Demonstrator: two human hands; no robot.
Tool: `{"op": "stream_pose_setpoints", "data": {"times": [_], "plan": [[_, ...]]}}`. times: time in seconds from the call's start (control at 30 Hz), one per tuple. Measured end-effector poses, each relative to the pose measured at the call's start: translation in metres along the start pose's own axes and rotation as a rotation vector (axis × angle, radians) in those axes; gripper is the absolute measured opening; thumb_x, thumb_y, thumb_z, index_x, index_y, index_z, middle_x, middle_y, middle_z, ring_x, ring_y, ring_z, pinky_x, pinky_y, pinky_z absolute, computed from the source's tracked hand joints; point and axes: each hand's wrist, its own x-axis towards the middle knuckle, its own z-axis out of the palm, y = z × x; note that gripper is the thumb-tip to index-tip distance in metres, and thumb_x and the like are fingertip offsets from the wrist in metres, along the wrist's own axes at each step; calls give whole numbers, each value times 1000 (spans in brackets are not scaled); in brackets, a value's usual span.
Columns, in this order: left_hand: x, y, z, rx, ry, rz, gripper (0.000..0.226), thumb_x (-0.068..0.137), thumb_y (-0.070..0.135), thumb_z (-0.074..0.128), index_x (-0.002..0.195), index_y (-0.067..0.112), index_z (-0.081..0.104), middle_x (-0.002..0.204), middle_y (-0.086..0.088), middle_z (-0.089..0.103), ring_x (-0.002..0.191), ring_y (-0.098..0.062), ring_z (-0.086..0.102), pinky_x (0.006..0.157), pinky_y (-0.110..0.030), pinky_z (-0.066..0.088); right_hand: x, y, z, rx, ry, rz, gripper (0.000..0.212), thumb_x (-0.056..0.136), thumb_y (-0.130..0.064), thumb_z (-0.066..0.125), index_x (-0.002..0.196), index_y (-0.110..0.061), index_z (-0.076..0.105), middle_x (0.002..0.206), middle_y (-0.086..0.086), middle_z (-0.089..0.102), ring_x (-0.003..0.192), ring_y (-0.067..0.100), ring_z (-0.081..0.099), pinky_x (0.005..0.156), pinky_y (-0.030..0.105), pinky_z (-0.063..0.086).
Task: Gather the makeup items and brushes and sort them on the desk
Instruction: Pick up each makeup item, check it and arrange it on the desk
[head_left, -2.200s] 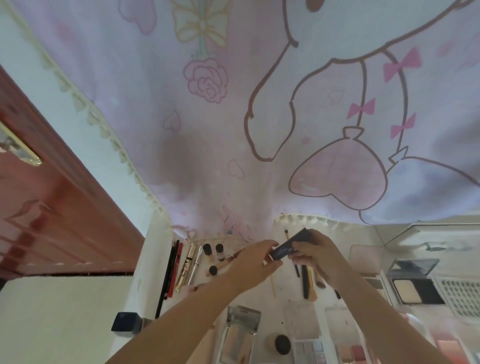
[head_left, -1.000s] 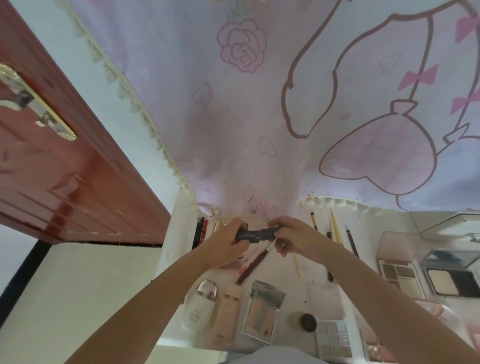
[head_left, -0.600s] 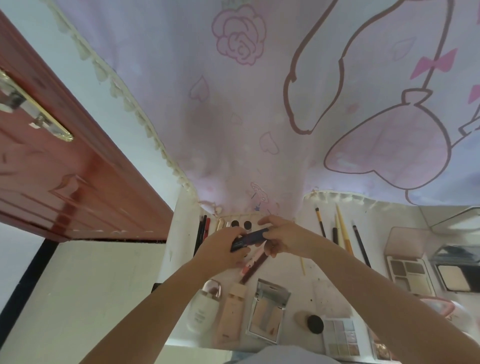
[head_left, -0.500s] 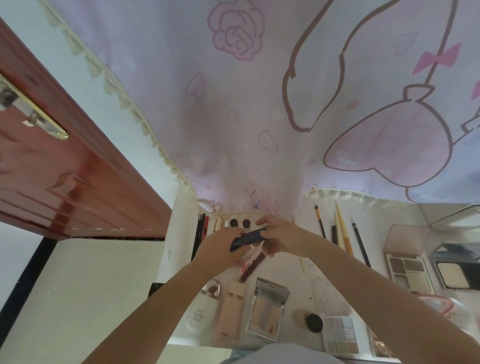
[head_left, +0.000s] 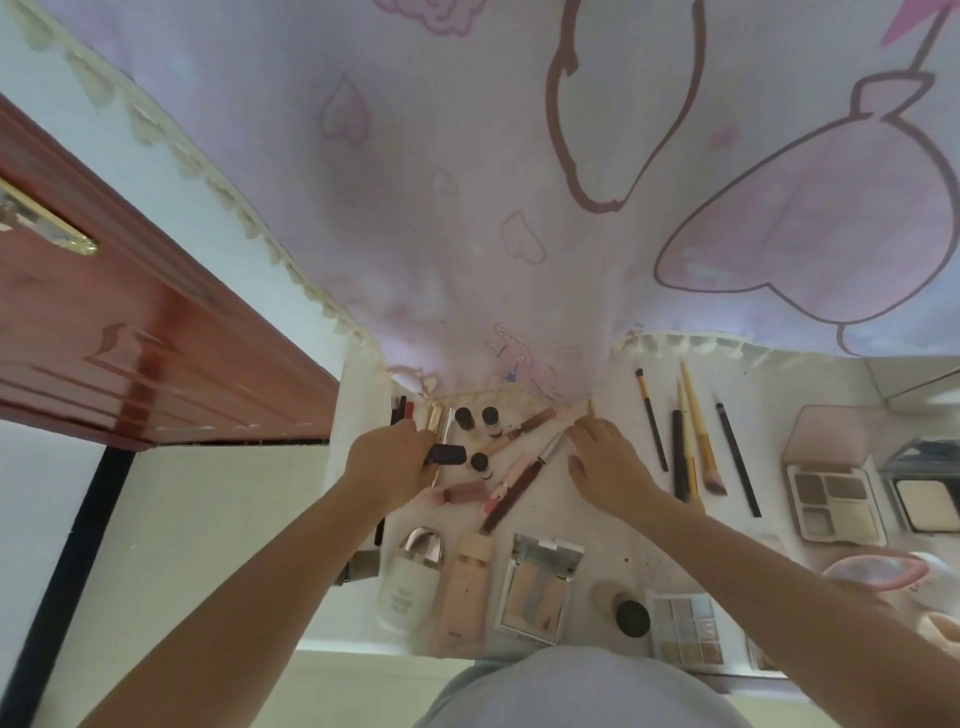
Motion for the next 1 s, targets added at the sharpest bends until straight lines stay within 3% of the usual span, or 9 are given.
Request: {"op": "stream_pose_setpoints", "data": {"times": [0.1,0.2,0.57,0.83,1.0], "plan": [[10,12,5,162,-64,22,26,94,23,41,114,12,55,107,-5,58,93,-22,62,68,-26,44,-6,11,25,-92,18,-26,37,75,-16,56,108,-1,63,117,23,60,109,40,59,88,44,50],[20,21,9,249,-112,28,24,94,15,42,112,10,57,107,-5,59,94,-23,63,65,-27,41,-9,15,32,-223,-9,-37,46,75,-31,38,100,-8,70,110,16,67,99,30,66,78,38,54],[35,31,1,294,-137,-79,29,92,3,41,117,6,56,125,-8,52,107,-23,58,75,-26,45,-12,16,31,-235,-91,-56,49,76,-34,34,103,-12,69,113,12,67,101,27,66,80,37,53],[39,34,5,288,-139,-57,28,92,2,40,114,7,57,119,-6,57,106,-21,59,80,-25,46,-12,16,29,-237,-75,-50,50,73,-36,33,99,-16,71,109,7,69,98,22,67,80,31,53],[37,36,3,255,-148,-56,25,92,5,42,109,9,60,113,-4,61,103,-21,61,71,-25,41,-9,20,31,-282,-32,-85,50,72,-36,33,98,-17,71,109,7,69,98,21,68,80,29,53]]}}
